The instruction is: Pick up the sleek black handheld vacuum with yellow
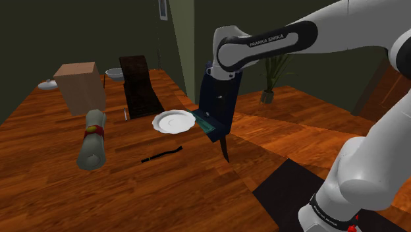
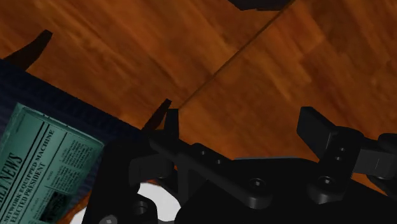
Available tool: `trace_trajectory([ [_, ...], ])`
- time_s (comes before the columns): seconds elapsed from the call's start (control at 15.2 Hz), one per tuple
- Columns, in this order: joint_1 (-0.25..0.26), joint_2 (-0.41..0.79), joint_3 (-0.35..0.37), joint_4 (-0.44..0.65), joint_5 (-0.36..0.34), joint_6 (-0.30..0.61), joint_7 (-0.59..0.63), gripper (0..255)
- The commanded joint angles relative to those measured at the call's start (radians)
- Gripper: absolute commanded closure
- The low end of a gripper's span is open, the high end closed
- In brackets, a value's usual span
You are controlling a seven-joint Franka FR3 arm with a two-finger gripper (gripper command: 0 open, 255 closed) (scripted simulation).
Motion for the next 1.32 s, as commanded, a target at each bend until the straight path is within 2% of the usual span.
trace_trajectory([
  [0.0,0.018,0.065,0.015,0.049,-0.004,0.019,-0.032,0],
  [0.59,0.093,0.342,0.088,0.275,-0.051,0.075,-0.154,0],
  [1.25,0.200,0.631,0.162,0.557,-0.145,0.084,-0.268,0],
])
